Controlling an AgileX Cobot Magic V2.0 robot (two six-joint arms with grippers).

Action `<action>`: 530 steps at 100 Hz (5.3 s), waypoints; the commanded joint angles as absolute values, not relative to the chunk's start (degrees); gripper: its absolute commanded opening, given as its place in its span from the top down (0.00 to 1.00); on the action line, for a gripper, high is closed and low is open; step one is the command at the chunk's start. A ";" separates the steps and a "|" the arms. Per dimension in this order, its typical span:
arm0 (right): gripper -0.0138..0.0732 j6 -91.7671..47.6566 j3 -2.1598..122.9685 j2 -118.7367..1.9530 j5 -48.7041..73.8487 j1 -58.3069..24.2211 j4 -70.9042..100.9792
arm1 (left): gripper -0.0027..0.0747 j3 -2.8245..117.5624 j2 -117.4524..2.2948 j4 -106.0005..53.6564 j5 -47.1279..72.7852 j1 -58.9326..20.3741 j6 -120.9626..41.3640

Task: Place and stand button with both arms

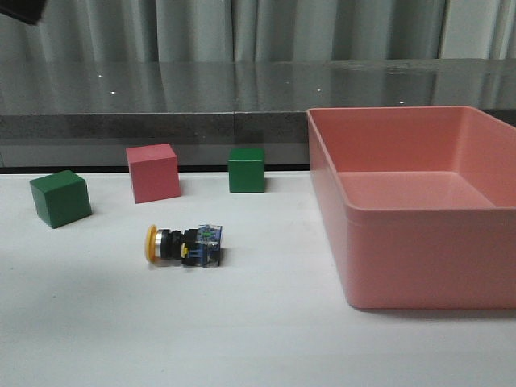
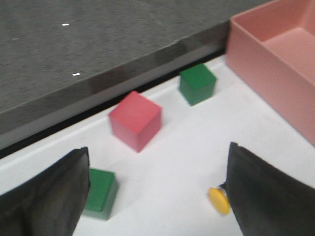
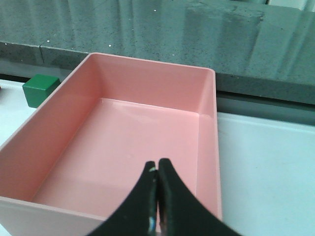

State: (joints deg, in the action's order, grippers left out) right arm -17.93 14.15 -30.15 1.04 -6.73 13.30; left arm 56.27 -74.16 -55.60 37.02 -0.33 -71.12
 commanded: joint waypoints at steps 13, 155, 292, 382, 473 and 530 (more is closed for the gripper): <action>0.97 -18.03 15.67 -30.05 -2.94 -6.39 13.44 | 0.26 62.73 -83.77 -70.12 51.59 0.98 -93.53; 0.97 -18.03 15.67 -30.05 -3.00 -6.39 13.44 | 0.26 65.36 -109.32 -74.11 66.57 -1.18 -125.57; 0.97 -18.03 15.67 -30.05 -3.00 -6.39 13.44 | 0.99 74.95 -105.36 -48.66 61.30 -5.04 -104.87; 0.97 -18.03 15.67 -30.05 -3.00 -6.39 13.44 | 0.99 83.08 -107.69 33.60 58.22 -36.68 -48.47; 0.97 -18.03 15.67 -30.05 -3.00 -6.39 13.44 | 0.17 83.26 -102.55 33.03 59.75 -36.97 -46.06; 0.97 -18.03 15.67 -30.05 -3.00 -6.39 13.44 | 0.99 80.19 -76.12 6.38 56.87 -20.51 -28.71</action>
